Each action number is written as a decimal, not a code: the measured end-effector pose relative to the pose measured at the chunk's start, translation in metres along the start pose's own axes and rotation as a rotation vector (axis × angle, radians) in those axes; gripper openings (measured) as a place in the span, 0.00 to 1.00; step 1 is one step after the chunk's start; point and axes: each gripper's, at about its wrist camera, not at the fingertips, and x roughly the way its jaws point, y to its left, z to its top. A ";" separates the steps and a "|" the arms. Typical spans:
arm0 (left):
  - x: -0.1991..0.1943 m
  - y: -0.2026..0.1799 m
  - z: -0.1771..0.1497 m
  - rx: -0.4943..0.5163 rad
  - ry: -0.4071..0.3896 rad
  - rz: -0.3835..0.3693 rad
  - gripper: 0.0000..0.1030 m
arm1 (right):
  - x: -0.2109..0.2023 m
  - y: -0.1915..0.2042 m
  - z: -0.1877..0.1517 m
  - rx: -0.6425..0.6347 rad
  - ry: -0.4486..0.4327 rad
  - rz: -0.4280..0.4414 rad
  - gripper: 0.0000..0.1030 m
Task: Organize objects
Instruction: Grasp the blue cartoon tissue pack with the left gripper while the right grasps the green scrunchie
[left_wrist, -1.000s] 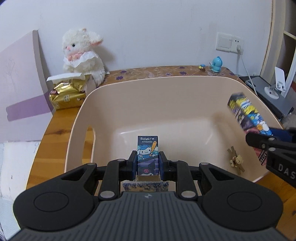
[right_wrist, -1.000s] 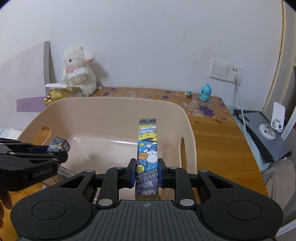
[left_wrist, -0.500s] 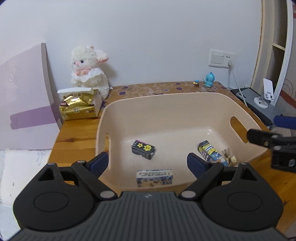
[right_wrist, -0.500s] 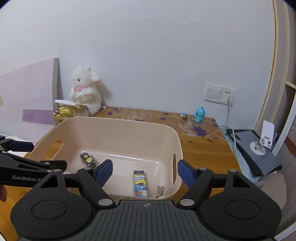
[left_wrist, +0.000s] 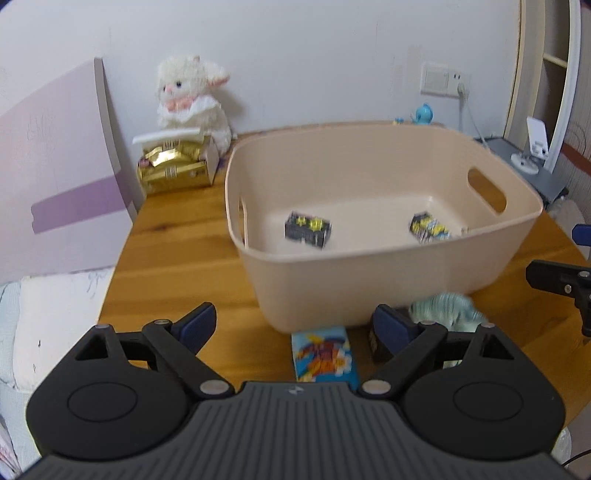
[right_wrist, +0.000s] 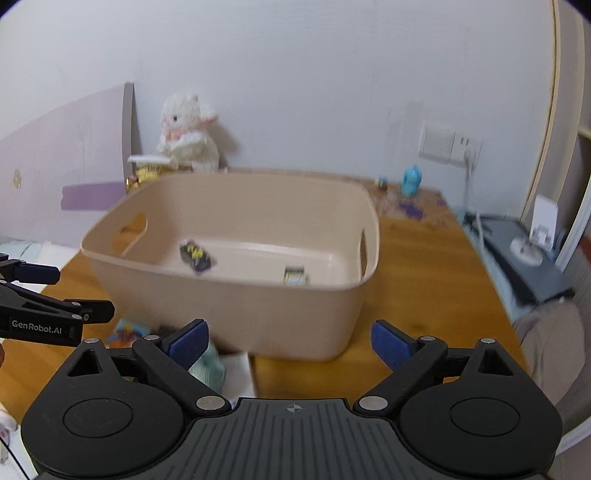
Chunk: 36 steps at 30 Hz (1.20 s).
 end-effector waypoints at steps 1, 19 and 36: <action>0.003 0.000 -0.003 -0.001 0.012 0.001 0.90 | 0.004 0.000 -0.003 0.004 0.015 0.006 0.93; 0.056 -0.005 -0.040 -0.036 0.178 -0.037 0.83 | 0.054 0.031 -0.029 -0.018 0.159 0.099 0.76; 0.035 -0.003 -0.048 -0.076 0.140 -0.087 0.46 | 0.031 0.032 -0.039 -0.045 0.167 0.126 0.14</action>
